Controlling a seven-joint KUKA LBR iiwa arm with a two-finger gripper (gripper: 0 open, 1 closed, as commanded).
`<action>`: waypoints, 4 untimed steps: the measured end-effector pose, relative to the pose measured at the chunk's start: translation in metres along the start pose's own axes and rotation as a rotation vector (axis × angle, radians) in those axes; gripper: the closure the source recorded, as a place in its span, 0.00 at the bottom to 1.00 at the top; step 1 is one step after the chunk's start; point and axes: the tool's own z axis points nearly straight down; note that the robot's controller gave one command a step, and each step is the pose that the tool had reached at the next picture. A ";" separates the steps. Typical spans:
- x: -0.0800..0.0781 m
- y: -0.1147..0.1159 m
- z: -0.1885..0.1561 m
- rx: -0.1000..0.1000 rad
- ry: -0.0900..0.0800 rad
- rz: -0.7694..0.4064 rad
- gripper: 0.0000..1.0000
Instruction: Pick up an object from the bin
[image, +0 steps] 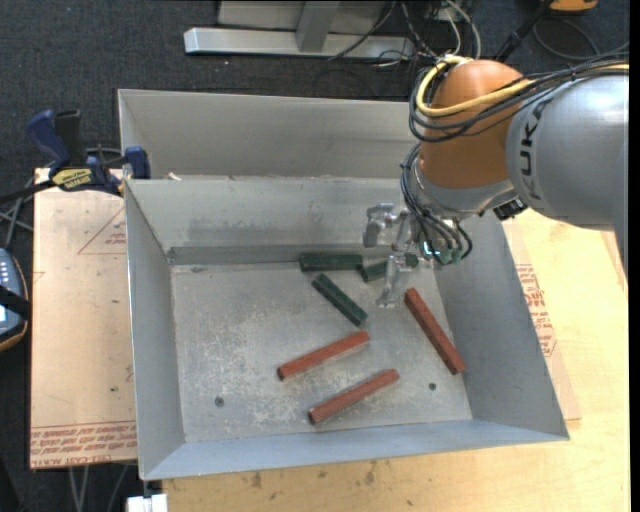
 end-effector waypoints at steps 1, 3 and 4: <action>-0.002 0.000 -0.005 0.000 -0.008 0.000 0.00; 0.000 0.016 0.094 0.001 -0.008 -0.204 0.00; -0.010 0.082 0.099 0.001 -0.014 -0.408 1.00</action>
Offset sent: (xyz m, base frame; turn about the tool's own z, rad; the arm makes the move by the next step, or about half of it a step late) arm 0.0073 0.0251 -0.1005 -0.1107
